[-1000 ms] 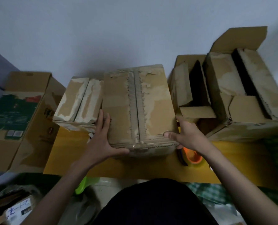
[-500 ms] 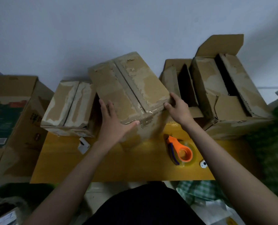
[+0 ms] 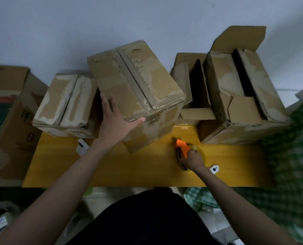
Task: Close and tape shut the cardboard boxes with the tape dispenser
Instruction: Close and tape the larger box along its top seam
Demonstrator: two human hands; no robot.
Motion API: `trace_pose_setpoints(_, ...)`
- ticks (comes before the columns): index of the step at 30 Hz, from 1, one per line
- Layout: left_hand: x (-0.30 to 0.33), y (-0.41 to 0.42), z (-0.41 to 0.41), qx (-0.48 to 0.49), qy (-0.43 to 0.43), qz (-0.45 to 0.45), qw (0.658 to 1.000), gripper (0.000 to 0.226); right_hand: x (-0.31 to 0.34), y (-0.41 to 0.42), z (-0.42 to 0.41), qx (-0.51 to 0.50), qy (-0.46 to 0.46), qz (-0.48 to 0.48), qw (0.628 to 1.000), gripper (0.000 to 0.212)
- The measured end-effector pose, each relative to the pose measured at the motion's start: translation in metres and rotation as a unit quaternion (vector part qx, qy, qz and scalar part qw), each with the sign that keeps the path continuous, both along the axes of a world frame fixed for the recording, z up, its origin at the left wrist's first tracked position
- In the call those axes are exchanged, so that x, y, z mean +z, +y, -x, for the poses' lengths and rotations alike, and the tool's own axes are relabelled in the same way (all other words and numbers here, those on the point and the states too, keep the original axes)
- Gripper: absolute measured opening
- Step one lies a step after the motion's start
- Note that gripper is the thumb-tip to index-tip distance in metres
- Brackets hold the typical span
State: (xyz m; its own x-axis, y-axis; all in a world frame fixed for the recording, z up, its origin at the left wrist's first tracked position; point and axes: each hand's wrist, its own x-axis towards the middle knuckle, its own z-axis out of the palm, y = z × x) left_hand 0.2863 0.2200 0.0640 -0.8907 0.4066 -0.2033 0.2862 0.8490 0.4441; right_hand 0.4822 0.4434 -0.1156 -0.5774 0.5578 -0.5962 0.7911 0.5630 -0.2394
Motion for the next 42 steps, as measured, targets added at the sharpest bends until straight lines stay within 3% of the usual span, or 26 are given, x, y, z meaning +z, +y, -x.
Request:
trace_pose_setpoints(5,0.001,0.003,-0.003,-0.002,0.011,0.029,1.000,0.140,-0.061,-0.001,-0.015,0.006,-0.034,-0.039,0.999,0.085)
trace_pose_setpoints(13,-0.009,-0.009,0.015,-0.018,0.026,0.033,0.999,0.146,-0.065,-0.003,-0.012,-0.020,0.060,-0.047,0.997,0.049)
trace_pose_setpoints(19,-0.006,-0.033,0.042,-0.032,-0.003,0.008,0.999,0.148,-0.015,0.007,-0.024,-0.046,0.165,0.059,0.983,0.021)
trace_pose_setpoints(23,-0.001,-0.034,0.041,-0.038,-0.014,0.010,0.999,0.149,0.051,-0.008,-0.041,-0.148,0.241,0.170,0.944,0.021)
trace_pose_setpoints(25,0.003,-0.033,0.039,-0.053,-0.013,0.007,0.998,0.145,0.076,-0.018,-0.049,-0.175,0.255,0.207,0.928,0.034)
trace_pose_setpoints(28,0.011,-0.031,0.024,-0.089,0.020,-0.016,0.996,0.125,0.104,-0.036,-0.058,-0.197,0.304,0.237,0.901,0.028)
trace_pose_setpoints(33,0.020,-0.023,-0.016,-0.140,0.091,-0.214,0.962,0.035,0.157,-0.059,-0.057,-0.150,0.350,0.234,0.895,0.067)
trace_pose_setpoints(36,0.026,-0.018,-0.028,-0.136,0.012,-0.273,0.952,0.018,0.176,-0.064,-0.051,-0.089,0.376,0.228,0.894,0.070)
trace_pose_setpoints(40,0.031,-0.015,-0.025,-0.125,-0.159,-0.255,0.946,0.049,0.200,-0.066,-0.035,-0.025,0.400,0.240,0.884,0.054)
trace_pose_setpoints(42,0.036,-0.015,-0.024,-0.107,-0.256,-0.252,0.927,0.051,0.207,-0.066,-0.028,-0.005,0.402,0.244,0.883,0.052)
